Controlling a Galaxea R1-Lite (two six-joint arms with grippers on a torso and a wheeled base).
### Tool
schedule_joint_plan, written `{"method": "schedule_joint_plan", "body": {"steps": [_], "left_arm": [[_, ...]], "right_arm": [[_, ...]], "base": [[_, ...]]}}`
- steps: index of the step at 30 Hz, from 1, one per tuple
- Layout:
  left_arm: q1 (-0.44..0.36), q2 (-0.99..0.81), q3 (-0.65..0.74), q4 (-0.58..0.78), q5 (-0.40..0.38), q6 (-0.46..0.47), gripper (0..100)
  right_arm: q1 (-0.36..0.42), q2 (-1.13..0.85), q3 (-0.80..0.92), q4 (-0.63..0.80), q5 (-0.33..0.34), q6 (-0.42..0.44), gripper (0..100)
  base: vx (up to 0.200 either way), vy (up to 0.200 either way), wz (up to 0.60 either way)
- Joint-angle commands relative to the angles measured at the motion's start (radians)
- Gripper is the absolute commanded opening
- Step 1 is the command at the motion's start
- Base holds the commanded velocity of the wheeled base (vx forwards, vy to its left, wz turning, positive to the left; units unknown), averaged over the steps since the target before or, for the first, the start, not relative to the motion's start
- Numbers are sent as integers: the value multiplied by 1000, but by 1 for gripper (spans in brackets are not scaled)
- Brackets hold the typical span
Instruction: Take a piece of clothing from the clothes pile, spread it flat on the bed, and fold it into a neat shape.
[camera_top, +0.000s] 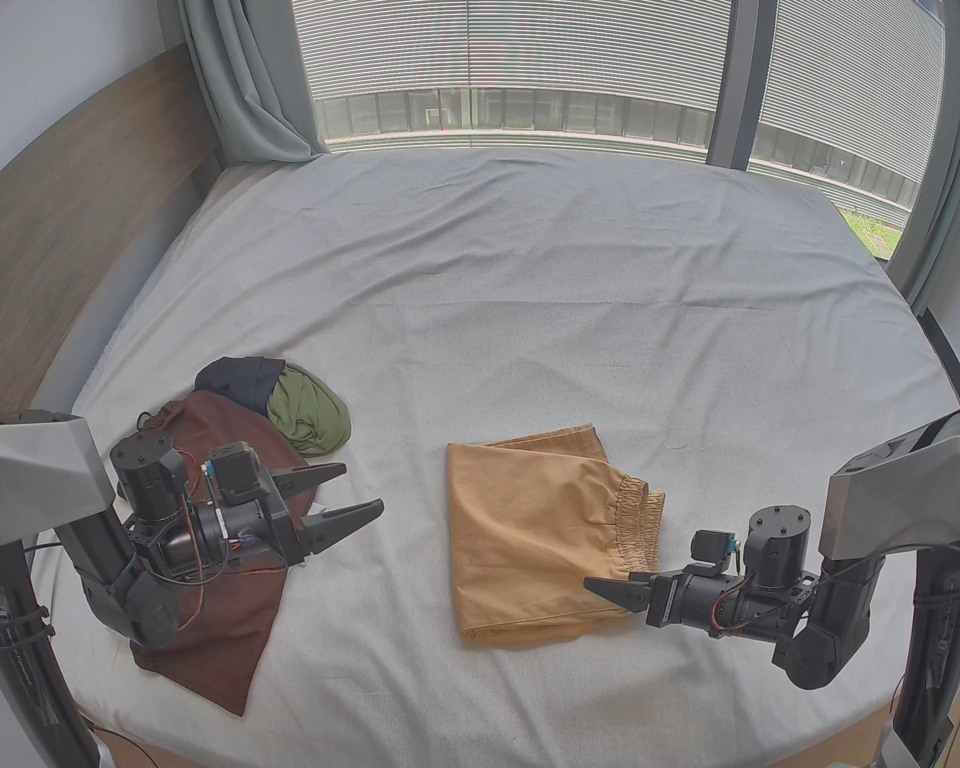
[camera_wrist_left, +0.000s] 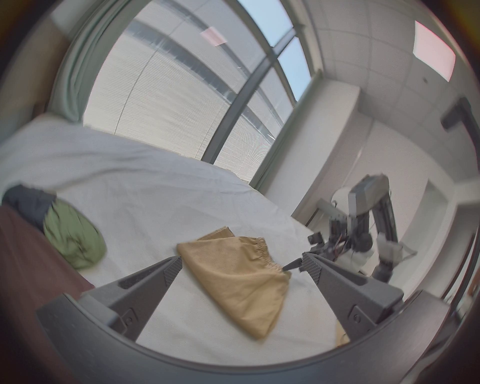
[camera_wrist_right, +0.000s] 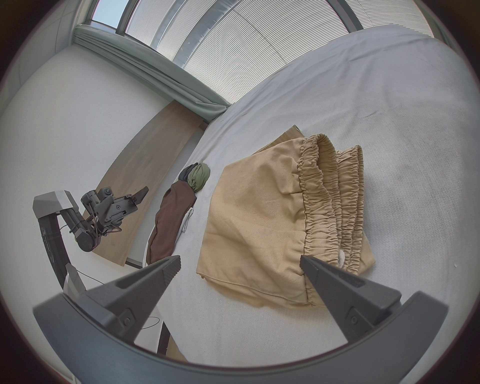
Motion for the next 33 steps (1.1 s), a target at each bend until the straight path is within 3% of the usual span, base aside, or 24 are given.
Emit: {"method": "schedule_joint_plan", "body": {"steps": [1,7,15,33], "left_arm": [[91,-35,74,0,-35,185,100],[143,-41,97,0,-67,233,100],[215,-41,140,6,-69,380,100],[227,2,232,3,-106,450,100]], "right_arm": [[2,-7,-1,-1,0,0,100],[15,-19,-1,-1,-1,0,100],[20,-24,-4,-1,-1,0,100],[26,-16,-8,-1,-9,2,100]], "base": [[0,0,0],[0,0,0],[0,0,0],[0,0,0]]}}
